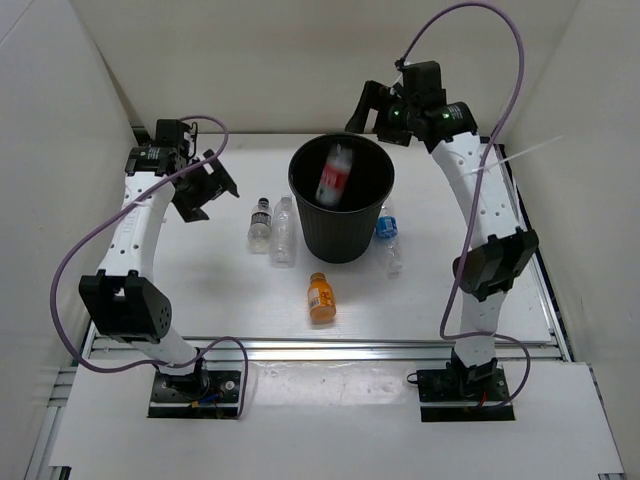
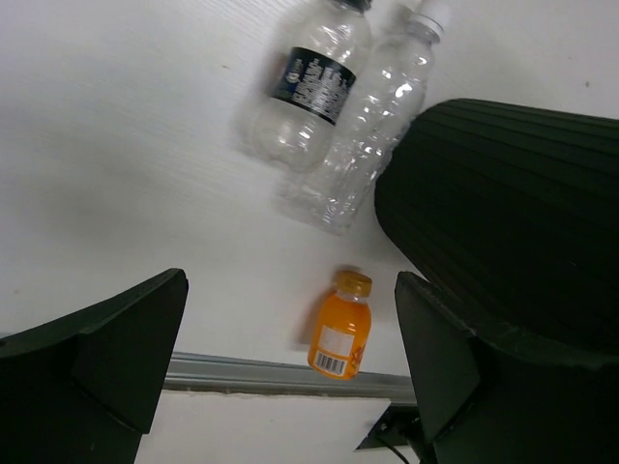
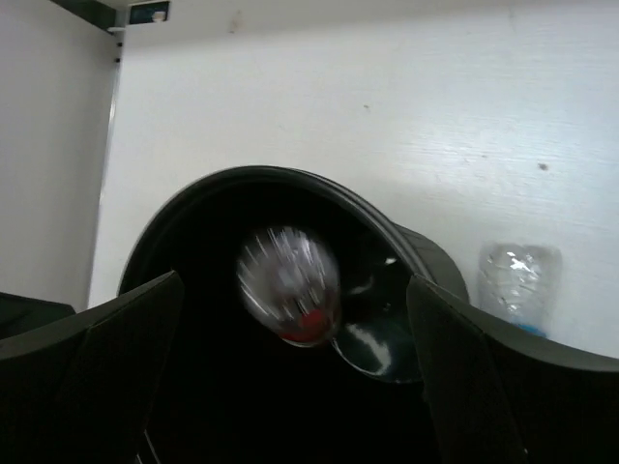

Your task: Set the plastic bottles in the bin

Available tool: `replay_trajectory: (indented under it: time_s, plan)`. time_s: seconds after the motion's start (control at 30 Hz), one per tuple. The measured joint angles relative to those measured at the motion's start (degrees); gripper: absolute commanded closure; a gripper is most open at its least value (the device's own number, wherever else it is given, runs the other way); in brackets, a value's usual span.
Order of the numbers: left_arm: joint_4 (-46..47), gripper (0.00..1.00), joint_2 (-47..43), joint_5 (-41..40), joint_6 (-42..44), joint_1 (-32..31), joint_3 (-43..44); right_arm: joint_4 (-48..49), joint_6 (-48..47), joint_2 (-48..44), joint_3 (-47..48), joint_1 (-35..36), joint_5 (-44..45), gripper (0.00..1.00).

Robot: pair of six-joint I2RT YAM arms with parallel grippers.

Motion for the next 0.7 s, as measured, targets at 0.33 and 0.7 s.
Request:
replay_trajectory:
  time_s: [0.33, 0.7]
  plan:
    - [3.48, 0.01, -2.73, 3.10, -0.68, 0.39, -9.07, 3.80, 5.29, -24.17, -27.71, -20.65, -0.42, 0.00]
    - [3.61, 0.01, -3.10, 5.84, -0.94, 1.62, -11.67, 5.57, 1.20, -4.33, -45.53, -17.97, -14.38, 0.00]
